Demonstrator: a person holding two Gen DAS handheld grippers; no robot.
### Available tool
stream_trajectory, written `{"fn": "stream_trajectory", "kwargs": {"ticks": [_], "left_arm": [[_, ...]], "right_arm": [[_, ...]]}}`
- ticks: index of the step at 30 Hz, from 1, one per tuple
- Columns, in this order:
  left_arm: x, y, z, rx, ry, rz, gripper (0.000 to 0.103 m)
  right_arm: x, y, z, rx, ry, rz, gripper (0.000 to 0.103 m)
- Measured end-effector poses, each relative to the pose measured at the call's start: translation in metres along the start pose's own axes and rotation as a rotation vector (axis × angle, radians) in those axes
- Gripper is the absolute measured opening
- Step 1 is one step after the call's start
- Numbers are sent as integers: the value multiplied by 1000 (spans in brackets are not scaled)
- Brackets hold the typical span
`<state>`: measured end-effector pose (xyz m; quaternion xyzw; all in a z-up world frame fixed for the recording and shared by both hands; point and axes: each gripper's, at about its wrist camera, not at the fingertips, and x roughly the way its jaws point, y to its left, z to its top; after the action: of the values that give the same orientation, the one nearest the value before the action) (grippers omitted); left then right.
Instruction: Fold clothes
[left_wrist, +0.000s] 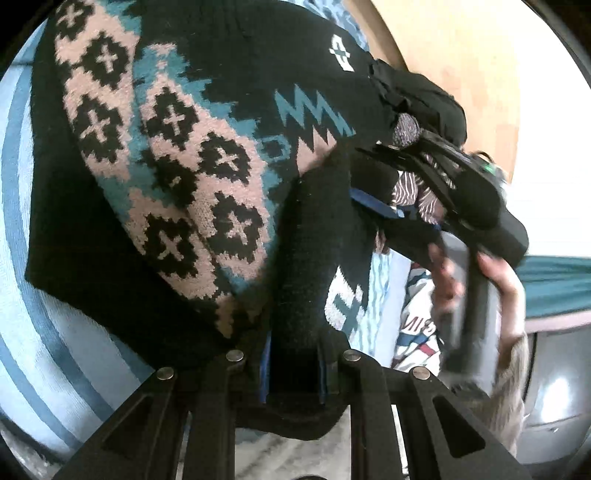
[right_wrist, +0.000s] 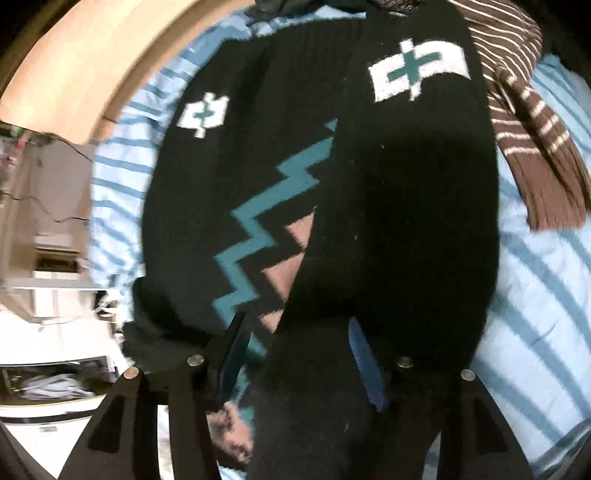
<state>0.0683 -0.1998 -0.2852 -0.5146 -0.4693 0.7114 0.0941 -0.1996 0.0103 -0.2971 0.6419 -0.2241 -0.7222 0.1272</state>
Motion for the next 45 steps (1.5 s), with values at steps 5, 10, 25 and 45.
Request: {"fn": "stream_trajectory", "kwargs": {"ticks": [5,10,25,45], "left_arm": [[6,-12,-2,76,1,65,19],[8,-18,-1,120,-5,106,19],[-9,-53,-11,347,-81,141,19],[-9,15,15,120,-62,142,18]], "right_arm": [[-62,-28,-41,31,-141,31,68],[-77,-40,-85,-19,-111,-30,53],[-51,-30,-123,-135,23,-79,48],[-38,-5,-128,-192,75,-80,48]]}}
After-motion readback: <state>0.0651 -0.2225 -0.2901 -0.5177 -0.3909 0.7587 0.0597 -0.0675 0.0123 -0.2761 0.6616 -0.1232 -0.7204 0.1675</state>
